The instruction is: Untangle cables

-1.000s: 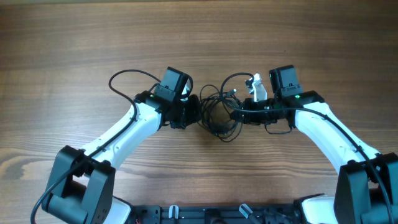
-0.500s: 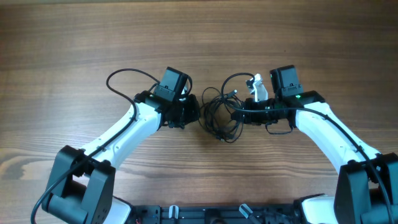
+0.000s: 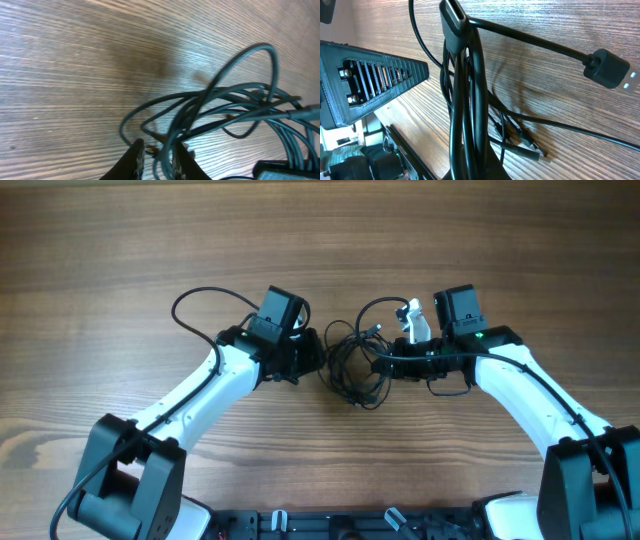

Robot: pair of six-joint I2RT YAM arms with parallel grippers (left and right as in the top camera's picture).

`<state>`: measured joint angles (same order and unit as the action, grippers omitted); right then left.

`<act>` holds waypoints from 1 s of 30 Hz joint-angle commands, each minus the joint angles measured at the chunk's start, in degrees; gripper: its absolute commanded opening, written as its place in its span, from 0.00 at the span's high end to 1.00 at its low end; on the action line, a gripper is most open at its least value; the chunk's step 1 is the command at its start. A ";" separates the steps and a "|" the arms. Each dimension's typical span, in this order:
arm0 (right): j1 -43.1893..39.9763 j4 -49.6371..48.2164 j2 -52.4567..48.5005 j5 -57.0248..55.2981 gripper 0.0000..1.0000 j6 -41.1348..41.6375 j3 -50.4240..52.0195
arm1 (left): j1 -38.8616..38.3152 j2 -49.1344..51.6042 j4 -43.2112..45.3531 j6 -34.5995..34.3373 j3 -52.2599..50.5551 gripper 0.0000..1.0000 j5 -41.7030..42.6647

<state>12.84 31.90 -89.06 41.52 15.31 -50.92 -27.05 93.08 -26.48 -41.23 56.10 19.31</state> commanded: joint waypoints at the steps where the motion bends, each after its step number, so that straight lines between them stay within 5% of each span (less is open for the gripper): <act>1: -0.26 -0.09 -0.79 0.35 0.96 -0.04 -0.13 | -1.92 -0.24 1.20 0.24 -0.26 0.80 -1.40; 30: -0.26 0.26 -0.79 0.33 0.96 -0.09 -0.13 | -4.72 2.62 1.01 0.24 -0.26 0.88 -3.96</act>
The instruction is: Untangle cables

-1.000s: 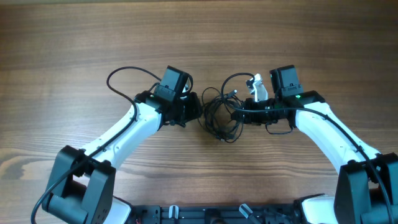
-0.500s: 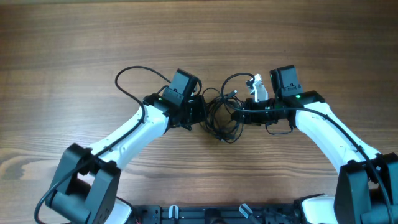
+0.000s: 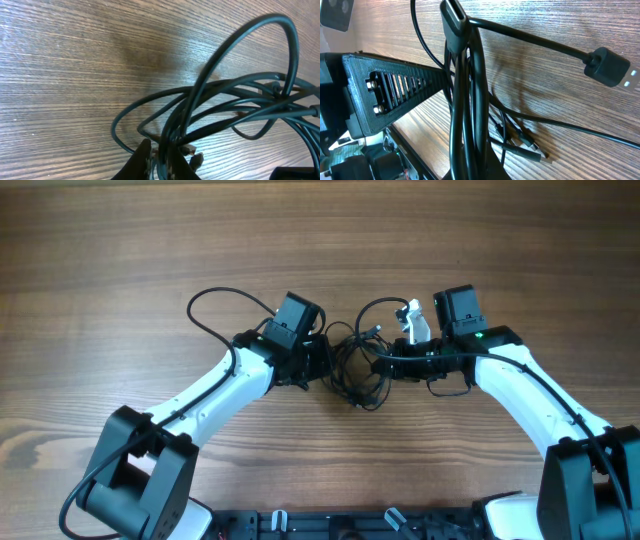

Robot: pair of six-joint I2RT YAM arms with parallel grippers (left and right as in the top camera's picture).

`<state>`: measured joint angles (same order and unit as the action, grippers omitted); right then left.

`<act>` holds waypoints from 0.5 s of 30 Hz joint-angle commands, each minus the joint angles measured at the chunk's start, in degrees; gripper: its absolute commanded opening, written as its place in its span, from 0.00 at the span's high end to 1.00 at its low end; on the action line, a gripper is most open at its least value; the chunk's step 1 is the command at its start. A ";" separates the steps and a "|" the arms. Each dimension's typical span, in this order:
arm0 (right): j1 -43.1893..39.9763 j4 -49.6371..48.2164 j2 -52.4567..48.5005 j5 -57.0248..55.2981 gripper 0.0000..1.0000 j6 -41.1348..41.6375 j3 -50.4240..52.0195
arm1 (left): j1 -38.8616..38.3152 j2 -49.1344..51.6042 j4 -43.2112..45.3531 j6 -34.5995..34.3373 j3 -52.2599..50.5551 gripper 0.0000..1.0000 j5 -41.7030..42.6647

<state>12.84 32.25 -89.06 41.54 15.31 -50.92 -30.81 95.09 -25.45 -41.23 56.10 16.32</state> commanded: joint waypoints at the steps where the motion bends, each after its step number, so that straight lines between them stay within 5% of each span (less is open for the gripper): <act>1: -0.26 -0.11 -0.79 0.31 0.96 -0.07 -0.13 | -1.25 0.61 -0.02 0.24 -0.26 0.88 -1.14; 15: -0.26 -0.07 -0.79 0.31 0.96 -0.09 -0.13 | -1.68 0.59 -0.46 0.28 -0.26 0.96 -1.84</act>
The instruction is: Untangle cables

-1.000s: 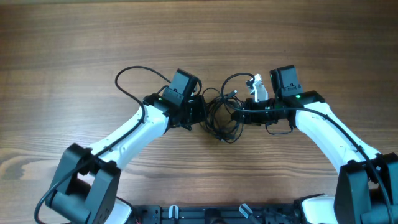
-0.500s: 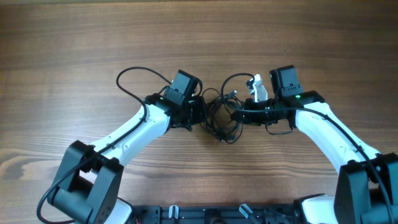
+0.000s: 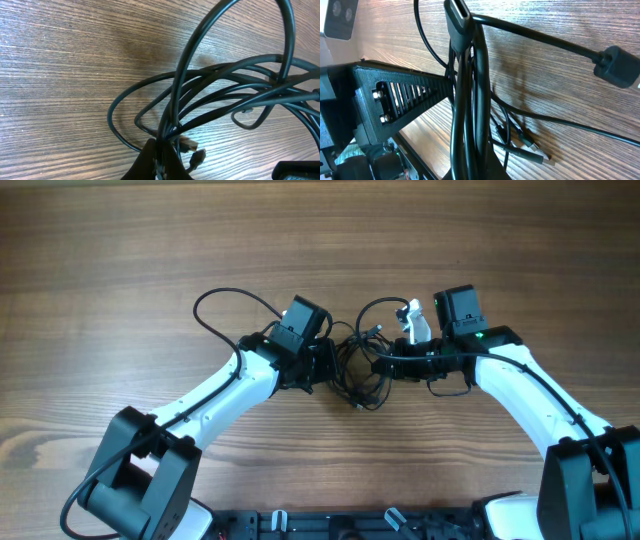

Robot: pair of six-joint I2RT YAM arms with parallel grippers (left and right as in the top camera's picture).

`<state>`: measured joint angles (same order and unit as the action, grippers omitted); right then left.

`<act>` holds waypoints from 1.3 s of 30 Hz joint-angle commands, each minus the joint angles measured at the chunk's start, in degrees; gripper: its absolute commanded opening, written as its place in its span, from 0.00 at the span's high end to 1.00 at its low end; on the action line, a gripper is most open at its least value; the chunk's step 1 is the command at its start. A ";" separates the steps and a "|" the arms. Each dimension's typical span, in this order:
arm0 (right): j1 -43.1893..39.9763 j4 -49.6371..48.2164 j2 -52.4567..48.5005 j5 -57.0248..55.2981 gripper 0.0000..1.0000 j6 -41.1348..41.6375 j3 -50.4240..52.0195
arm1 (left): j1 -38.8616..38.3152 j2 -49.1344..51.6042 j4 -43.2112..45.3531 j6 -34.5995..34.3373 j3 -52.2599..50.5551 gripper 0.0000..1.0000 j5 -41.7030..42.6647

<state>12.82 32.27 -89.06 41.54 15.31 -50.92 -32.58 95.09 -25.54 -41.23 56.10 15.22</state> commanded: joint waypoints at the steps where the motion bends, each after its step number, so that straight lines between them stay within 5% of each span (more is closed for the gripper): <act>1: -0.24 -0.09 -0.79 0.31 0.96 -0.09 -0.13 | 0.28 0.52 -0.61 0.31 -0.26 0.96 -0.74; 14: -0.24 1.05 -0.79 -4.24 0.96 1.25 -0.11 | 15.26 -10.82 -9.07 5.03 -0.26 0.96 -0.44; 19: -0.24 1.25 -0.79 -4.24 0.96 1.25 -0.11 | 21.97 -12.68 -9.44 5.03 -0.26 0.96 5.53; 22: -0.24 1.25 -0.79 -4.24 0.96 1.22 -0.11 | 24.44 -12.57 -9.51 5.01 -0.26 0.80 7.32; 24: -0.24 1.27 -0.79 -4.22 0.96 1.25 -0.11 | 24.72 -12.57 -9.49 5.01 -0.26 0.73 7.28; 36: -0.24 1.29 -0.79 -3.96 0.96 1.22 -0.11 | 14.91 -12.13 -10.71 5.03 -0.26 0.73 6.97; 39: -0.24 0.37 -0.79 7.15 0.96 -6.08 -0.13 | 11.78 -12.02 -11.34 5.05 -0.28 0.73 3.98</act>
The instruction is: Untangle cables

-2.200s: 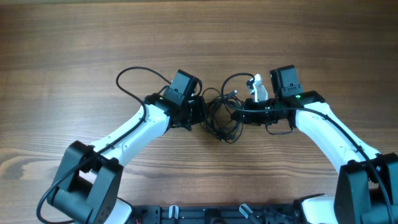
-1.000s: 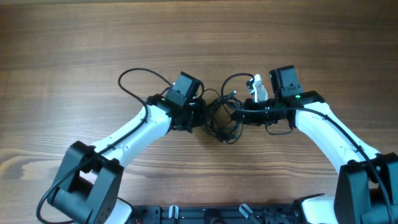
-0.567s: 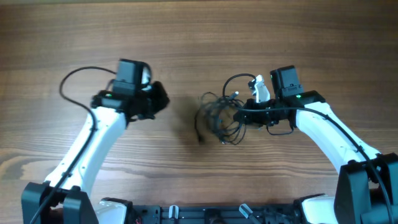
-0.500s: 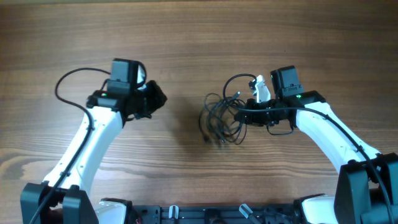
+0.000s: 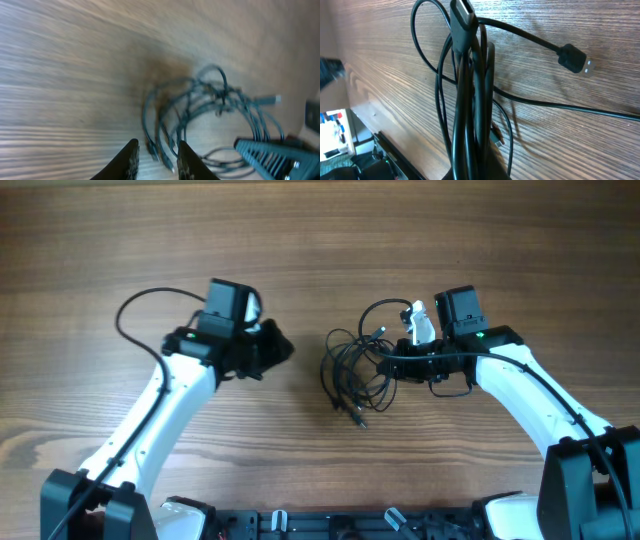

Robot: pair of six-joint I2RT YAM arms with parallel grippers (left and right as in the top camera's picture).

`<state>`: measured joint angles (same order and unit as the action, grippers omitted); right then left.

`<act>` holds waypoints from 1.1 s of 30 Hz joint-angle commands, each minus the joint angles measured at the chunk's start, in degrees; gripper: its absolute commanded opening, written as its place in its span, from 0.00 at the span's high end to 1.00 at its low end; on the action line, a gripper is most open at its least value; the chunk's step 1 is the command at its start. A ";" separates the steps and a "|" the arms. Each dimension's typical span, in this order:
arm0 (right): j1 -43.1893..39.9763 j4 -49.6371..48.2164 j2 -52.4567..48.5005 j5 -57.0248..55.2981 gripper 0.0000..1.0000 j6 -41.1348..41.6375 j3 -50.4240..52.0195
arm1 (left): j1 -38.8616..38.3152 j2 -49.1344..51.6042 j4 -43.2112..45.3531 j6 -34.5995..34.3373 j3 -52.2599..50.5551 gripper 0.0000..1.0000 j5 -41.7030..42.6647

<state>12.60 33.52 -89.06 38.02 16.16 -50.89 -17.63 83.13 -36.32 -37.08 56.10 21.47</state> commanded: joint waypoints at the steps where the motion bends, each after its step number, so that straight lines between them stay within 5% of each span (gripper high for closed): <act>1: -0.02 -1.42 -0.76 17.70 0.96 -11.37 -0.15 | -4.02 -0.07 -0.87 0.90 -0.26 0.73 -3.58; 7: -0.02 -7.89 -0.72 37.40 0.96 -15.82 -0.15 | -5.35 -0.07 -0.96 0.87 -0.26 0.73 -4.85; 12: -0.02 -8.13 -0.72 21.38 0.96 -5.40 -0.15 | -5.35 -0.07 -0.76 0.87 -0.26 0.68 -4.83; 21: -0.02 -9.14 -0.74 22.91 0.96 -3.96 -0.15 | -5.40 -0.07 -0.39 0.85 -0.26 0.41 1.05; 27: -0.02 -9.51 -0.72 20.87 0.96 -0.13 -0.15 | -5.40 -0.07 -0.63 0.87 -0.28 0.44 5.03; 33: -0.02 -9.25 -0.72 15.76 0.96 8.24 -0.15 | -4.98 -0.07 -4.35 0.61 -0.26 0.59 -0.48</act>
<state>12.49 24.34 -89.06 58.41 17.19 -50.85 -22.79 83.13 -38.70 -36.71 56.10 22.90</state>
